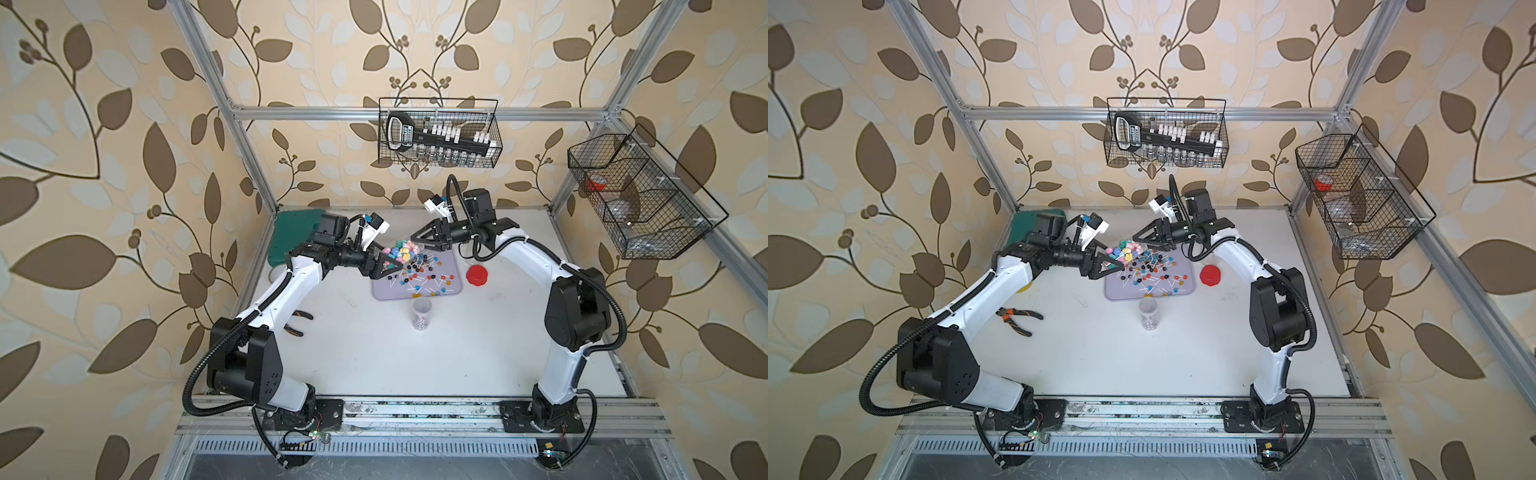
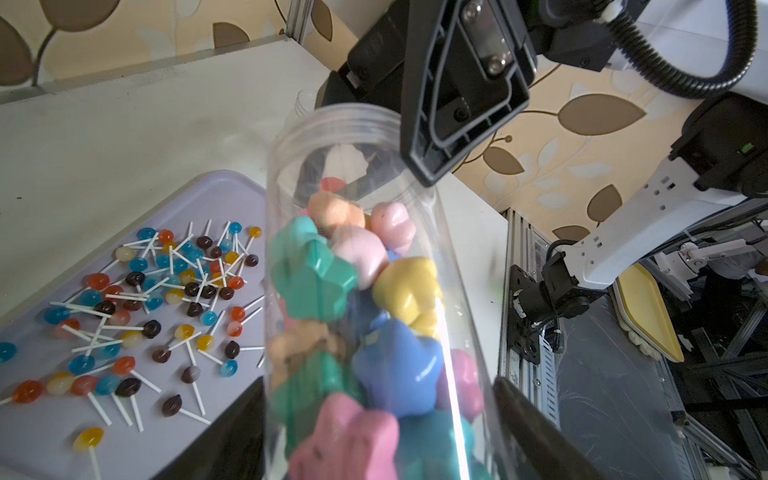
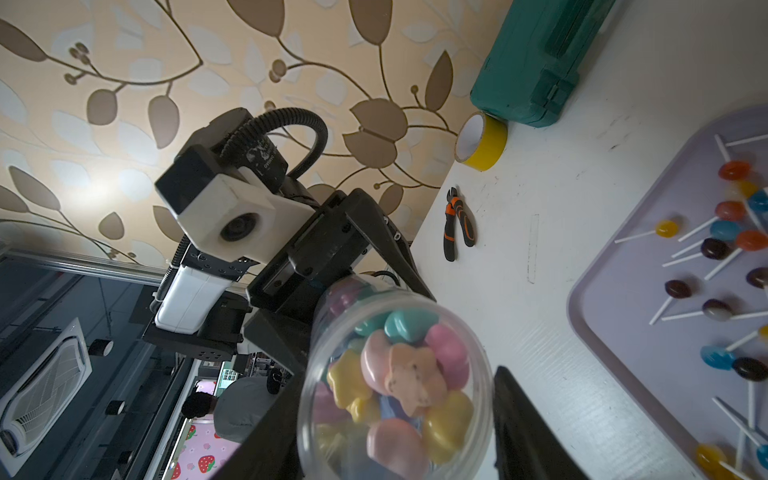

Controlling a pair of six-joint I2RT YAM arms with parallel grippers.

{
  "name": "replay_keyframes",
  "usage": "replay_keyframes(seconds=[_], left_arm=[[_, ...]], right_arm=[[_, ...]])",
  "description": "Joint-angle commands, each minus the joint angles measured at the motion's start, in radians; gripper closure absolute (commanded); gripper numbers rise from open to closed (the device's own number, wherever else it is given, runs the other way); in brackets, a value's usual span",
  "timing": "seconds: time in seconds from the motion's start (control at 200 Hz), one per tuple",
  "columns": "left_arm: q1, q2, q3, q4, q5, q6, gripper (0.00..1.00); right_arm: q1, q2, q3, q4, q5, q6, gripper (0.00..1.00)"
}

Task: Pour the candies out of the jar
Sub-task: Unscrew the lid from the jar.

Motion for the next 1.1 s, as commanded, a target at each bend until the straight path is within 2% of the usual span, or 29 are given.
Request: replay_keyframes(seconds=[0.0, 0.16, 0.48, 0.64, 0.75, 0.795, 0.835, 0.98, 1.095], left_arm=[[-0.006, -0.003, 0.055, -0.015, 0.011, 0.027, 0.25], [-0.006, 0.001, 0.056, -0.024, 0.012, 0.033, 0.34], [-0.006, 0.006, 0.061, -0.035, 0.011, 0.040, 0.41], [-0.006, 0.001, 0.061, -0.033, 0.014, 0.041, 0.46], [-0.006, -0.005, 0.060, -0.033, 0.015, 0.043, 0.48], [-0.006, -0.008, 0.059, -0.032, 0.017, 0.043, 0.49], [-0.006, -0.010, 0.059, -0.030, 0.021, 0.041, 0.49], [-0.006, -0.017, 0.059, -0.010, 0.052, 0.025, 0.50], [-0.002, -0.019, 0.058, 0.056, 0.101, -0.033, 0.50]], right_arm=[[0.007, -0.032, 0.044, -0.017, -0.035, -0.039, 0.68], [0.012, -0.037, 0.046, -0.022, -0.029, -0.042, 0.68], [0.015, -0.046, 0.056, -0.022, -0.033, -0.041, 0.67], [0.015, -0.047, 0.057, -0.019, -0.026, -0.039, 0.50], [0.011, -0.046, 0.060, -0.016, -0.028, -0.036, 0.28], [0.007, -0.047, 0.061, -0.013, -0.031, -0.031, 0.15], [0.003, -0.050, 0.060, -0.009, -0.035, -0.027, 0.07], [-0.030, -0.072, 0.046, 0.019, -0.035, 0.009, 0.05], [-0.072, -0.105, 0.005, 0.080, -0.046, 0.072, 0.06]])
